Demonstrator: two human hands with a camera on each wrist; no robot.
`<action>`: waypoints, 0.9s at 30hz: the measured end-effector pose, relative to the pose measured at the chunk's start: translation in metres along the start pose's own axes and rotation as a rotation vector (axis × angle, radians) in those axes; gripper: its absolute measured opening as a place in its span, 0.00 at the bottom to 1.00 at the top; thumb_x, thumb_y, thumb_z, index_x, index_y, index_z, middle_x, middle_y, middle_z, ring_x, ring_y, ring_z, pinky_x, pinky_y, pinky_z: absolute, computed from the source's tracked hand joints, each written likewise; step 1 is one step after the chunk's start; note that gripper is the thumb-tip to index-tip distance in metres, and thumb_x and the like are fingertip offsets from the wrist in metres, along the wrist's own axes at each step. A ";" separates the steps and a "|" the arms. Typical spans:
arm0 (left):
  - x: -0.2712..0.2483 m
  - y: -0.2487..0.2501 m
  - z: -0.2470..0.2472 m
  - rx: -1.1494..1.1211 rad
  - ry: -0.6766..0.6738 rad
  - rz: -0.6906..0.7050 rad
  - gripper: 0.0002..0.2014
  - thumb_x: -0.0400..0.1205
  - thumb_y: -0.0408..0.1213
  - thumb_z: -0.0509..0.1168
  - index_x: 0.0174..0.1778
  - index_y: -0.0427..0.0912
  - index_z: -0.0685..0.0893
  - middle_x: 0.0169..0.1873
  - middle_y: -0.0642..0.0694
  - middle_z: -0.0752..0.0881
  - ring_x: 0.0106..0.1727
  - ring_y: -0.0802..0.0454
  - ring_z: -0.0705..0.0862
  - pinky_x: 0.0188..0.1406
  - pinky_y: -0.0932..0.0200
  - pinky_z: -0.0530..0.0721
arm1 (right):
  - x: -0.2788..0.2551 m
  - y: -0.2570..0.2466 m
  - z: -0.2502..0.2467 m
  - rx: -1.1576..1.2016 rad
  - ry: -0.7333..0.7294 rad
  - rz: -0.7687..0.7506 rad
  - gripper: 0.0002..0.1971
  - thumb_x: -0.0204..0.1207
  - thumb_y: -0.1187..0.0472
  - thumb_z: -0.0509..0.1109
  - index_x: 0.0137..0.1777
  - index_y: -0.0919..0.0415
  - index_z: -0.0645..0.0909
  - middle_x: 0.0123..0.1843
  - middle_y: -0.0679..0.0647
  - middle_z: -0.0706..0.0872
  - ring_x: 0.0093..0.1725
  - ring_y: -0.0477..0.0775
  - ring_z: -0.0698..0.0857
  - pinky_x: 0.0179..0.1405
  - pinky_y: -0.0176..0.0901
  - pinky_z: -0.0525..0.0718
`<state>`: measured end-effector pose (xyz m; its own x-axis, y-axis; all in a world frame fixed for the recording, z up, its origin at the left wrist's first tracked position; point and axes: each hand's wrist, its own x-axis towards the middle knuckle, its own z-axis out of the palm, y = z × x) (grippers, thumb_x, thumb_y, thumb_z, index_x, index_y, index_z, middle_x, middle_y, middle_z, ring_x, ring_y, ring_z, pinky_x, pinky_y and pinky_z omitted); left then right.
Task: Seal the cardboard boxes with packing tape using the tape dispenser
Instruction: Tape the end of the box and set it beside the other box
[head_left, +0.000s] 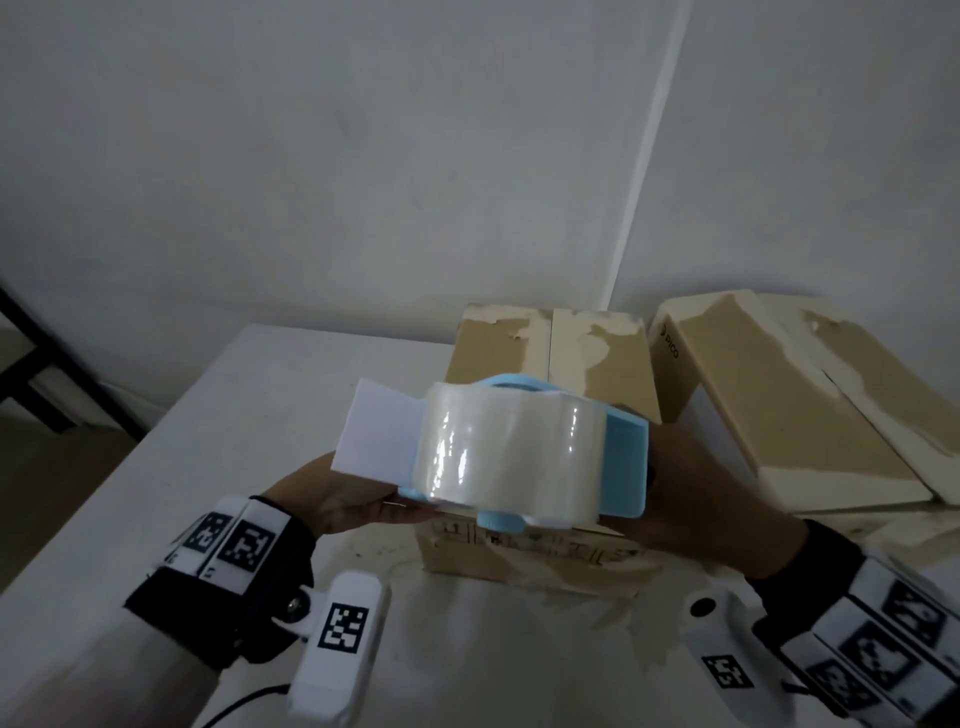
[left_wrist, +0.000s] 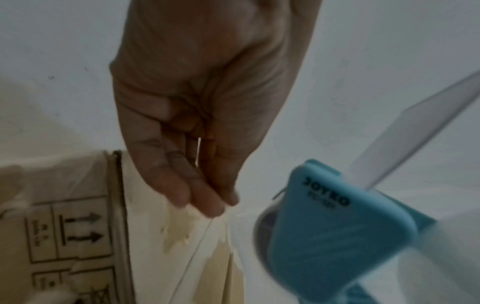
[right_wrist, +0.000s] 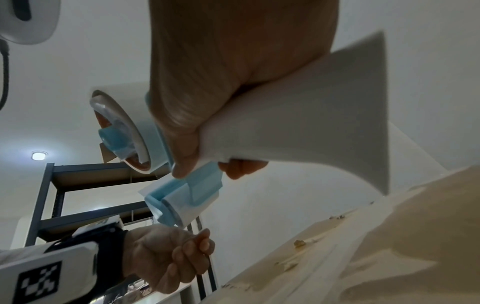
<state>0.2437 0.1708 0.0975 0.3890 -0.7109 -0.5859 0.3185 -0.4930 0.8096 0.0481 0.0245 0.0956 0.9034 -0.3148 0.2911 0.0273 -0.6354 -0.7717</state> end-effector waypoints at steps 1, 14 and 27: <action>0.003 0.000 0.000 0.005 0.018 -0.005 0.14 0.82 0.17 0.49 0.39 0.28 0.79 0.10 0.46 0.81 0.12 0.59 0.80 0.13 0.68 0.80 | 0.000 0.002 -0.001 0.010 0.004 0.030 0.18 0.58 0.27 0.64 0.48 0.27 0.74 0.44 0.16 0.79 0.43 0.22 0.81 0.40 0.17 0.78; 0.016 0.005 0.005 0.344 0.127 0.092 0.09 0.79 0.26 0.65 0.33 0.37 0.85 0.20 0.50 0.85 0.22 0.61 0.82 0.24 0.72 0.81 | -0.008 0.017 0.001 0.168 0.025 0.152 0.28 0.58 0.34 0.74 0.58 0.41 0.77 0.55 0.35 0.86 0.54 0.36 0.85 0.50 0.28 0.83; 0.023 -0.025 -0.047 0.330 0.223 0.101 0.09 0.78 0.32 0.67 0.32 0.36 0.85 0.32 0.42 0.86 0.20 0.65 0.81 0.23 0.74 0.81 | -0.042 0.041 -0.042 0.106 -0.016 0.317 0.23 0.54 0.41 0.80 0.51 0.35 0.82 0.49 0.33 0.89 0.48 0.35 0.87 0.41 0.23 0.82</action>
<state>0.2854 0.1899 0.0624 0.5937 -0.6554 -0.4669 -0.0109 -0.5867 0.8097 -0.0065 -0.0179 0.0754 0.8806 -0.4734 0.0194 -0.2122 -0.4306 -0.8772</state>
